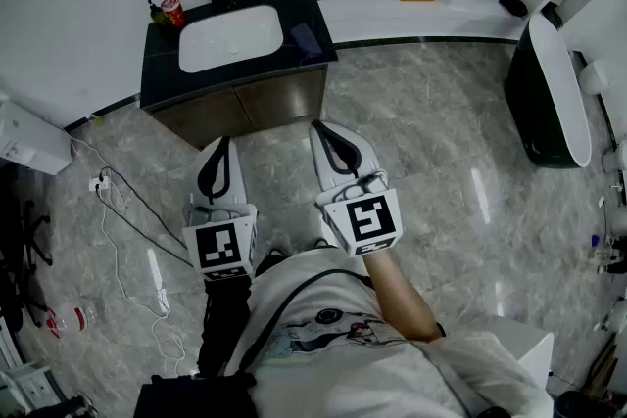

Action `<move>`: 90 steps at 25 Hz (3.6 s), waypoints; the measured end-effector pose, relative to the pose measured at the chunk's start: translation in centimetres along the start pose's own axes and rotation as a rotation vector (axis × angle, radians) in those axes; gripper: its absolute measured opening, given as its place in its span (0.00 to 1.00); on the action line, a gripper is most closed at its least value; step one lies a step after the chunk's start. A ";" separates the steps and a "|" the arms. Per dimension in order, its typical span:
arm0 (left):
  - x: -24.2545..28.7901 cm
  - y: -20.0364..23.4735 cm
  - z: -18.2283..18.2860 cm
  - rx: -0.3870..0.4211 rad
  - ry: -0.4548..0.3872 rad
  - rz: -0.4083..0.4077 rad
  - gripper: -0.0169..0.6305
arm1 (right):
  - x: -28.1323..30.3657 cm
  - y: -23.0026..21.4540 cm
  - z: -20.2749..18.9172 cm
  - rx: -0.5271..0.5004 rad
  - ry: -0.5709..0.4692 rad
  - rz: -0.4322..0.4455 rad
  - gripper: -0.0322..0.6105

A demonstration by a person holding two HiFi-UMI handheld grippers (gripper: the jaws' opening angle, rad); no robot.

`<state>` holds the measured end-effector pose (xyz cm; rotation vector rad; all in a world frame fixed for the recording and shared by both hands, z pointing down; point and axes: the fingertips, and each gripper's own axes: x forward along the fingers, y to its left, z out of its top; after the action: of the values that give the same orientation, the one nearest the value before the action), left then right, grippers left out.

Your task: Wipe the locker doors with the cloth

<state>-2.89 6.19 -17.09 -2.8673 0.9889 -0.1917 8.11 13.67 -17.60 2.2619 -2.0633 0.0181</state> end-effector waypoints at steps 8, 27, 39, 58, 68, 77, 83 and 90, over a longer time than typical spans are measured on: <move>-0.3 0.9 0.0 0.004 -0.015 0.008 0.03 | 0.4 0.6 -0.6 -0.009 0.009 0.004 0.05; 0.3 7.0 -3.7 -0.048 0.050 -0.005 0.03 | 3.6 1.2 -3.6 0.033 0.066 -0.032 0.06; 9.3 9.6 -6.8 -0.058 0.106 0.009 0.03 | 11.2 -3.5 -8.5 0.048 0.158 0.003 0.06; 27.3 11.0 -6.8 -0.048 0.131 0.065 0.03 | 28.8 -15.4 -16.3 0.071 0.332 0.124 0.16; 31.9 8.8 -15.6 -0.088 0.321 0.008 0.03 | 34.1 -20.5 -27.4 0.094 0.578 0.113 0.24; 35.3 5.7 -21.6 -0.142 0.443 -0.053 0.03 | 36.0 -23.1 -35.8 0.038 0.758 0.131 0.29; 35.7 5.3 -22.7 -0.149 0.473 -0.070 0.03 | 39.9 -24.8 -40.9 -0.049 0.909 0.144 0.41; 35.3 5.8 -24.0 -0.152 0.513 -0.068 0.03 | 42.2 -24.8 -45.2 -0.054 1.060 0.155 0.48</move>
<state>17.46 -21.52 8.83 -3.0585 1.0095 -0.9329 38.74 -23.03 28.83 1.4742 -1.5567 0.9219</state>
